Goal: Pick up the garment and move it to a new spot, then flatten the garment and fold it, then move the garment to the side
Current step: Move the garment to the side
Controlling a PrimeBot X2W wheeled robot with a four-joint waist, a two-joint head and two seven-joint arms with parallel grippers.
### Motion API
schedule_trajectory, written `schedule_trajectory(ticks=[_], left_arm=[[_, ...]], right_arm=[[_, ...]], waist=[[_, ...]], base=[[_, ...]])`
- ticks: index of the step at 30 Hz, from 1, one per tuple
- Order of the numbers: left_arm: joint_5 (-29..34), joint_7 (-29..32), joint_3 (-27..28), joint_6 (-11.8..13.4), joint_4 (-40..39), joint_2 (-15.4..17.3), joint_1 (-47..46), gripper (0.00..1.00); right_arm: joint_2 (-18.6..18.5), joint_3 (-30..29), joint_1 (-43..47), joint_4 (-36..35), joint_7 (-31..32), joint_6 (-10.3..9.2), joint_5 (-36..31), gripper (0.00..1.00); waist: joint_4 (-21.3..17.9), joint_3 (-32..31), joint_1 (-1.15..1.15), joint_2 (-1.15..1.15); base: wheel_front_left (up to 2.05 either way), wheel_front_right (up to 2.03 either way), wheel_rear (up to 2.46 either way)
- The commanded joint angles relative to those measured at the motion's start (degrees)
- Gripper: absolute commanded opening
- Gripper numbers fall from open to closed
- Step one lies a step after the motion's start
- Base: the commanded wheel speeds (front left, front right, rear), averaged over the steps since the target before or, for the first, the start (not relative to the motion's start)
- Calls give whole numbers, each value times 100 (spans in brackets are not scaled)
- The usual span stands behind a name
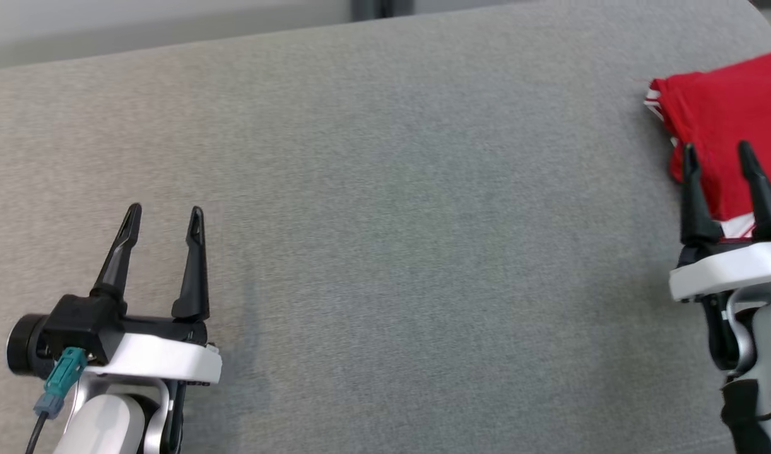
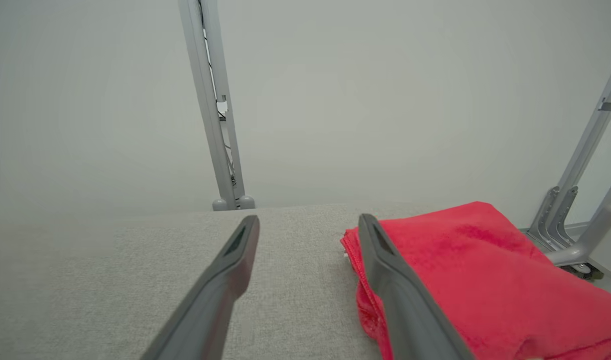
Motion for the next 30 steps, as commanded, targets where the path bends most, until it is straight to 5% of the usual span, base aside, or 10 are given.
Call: schedule_trajectory(ticks=[1, 16, 30], left_arm=[[-46, -40, 42, 36, 39, -7, 52, 100], [-327, -264, 146, 28, 353, -167, 672, 100], [-397, -175, -20, -9, 340, -71, 1290, 100]], right_arm=[[21, 4, 110, -86, 25, 1, -51, 100], [389, 96, 1433, -1320, 474, 1, -244, 100], [484, -181, 2562, -2171, 951, 1, -385, 100]], waist=[[180, -161, 0, 0], [689, -864, 0, 0], [716, -1541, 0, 0]], base=[[0, 0, 0], [0, 0, 0], [0, 0, 0]])
